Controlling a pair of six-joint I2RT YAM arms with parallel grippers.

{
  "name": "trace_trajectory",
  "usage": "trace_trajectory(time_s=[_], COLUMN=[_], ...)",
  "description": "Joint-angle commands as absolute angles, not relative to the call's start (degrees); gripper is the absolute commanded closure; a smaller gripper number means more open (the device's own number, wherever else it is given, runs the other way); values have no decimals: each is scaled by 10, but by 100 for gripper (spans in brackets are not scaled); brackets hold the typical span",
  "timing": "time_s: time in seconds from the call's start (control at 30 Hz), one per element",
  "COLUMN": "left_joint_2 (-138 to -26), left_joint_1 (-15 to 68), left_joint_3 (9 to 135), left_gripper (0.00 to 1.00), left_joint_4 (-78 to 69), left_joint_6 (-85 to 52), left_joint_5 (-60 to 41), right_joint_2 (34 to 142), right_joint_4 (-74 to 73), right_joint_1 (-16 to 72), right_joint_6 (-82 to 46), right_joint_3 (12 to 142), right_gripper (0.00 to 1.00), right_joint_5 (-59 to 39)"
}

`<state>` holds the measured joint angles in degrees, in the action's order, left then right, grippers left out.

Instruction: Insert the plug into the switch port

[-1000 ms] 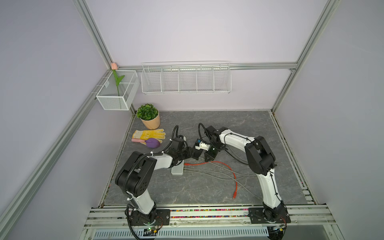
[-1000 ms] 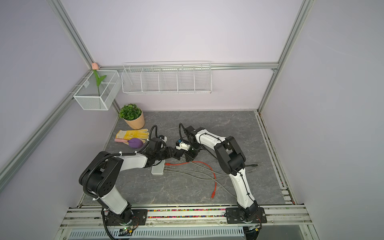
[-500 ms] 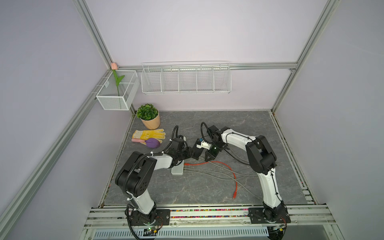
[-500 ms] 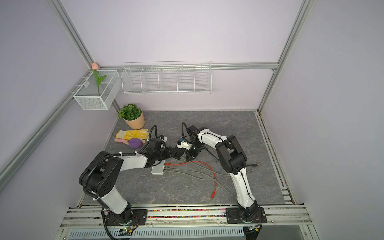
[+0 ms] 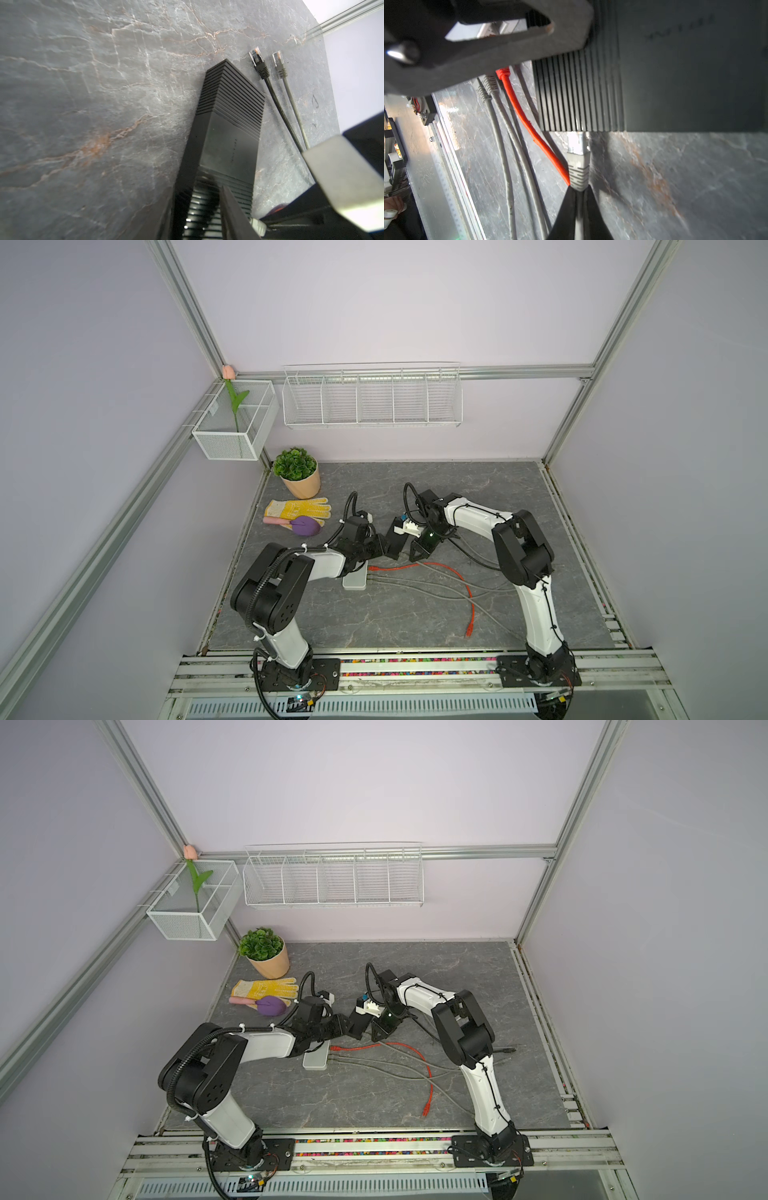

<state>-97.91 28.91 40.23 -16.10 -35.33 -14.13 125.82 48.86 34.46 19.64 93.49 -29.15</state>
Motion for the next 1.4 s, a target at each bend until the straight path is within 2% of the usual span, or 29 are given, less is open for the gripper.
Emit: trace_trajectory(time_s=[0.0,0.4,0.77,1.37], left_joint_2=[-989,-1011,-1044,-1057], left_joint_1=[312,330,344,366], left_joint_3=[392,395,421,414], left_gripper=[65,65,66,67], left_joint_4=[-155,-165,-156,-163], left_joint_6=[-355,-346,-313,-301], left_joint_5=[-176,-202,-258,-296], right_joint_2=[1259,1262,1272,1259], right_joint_4=[409,374,428,355], right_joint_1=[344,347,352,351], right_joint_6=[179,169,209,167], right_joint_3=[937,934,988,985], right_gripper=[90,91,91,93], right_joint_5=[-319,-338,-323,-332])
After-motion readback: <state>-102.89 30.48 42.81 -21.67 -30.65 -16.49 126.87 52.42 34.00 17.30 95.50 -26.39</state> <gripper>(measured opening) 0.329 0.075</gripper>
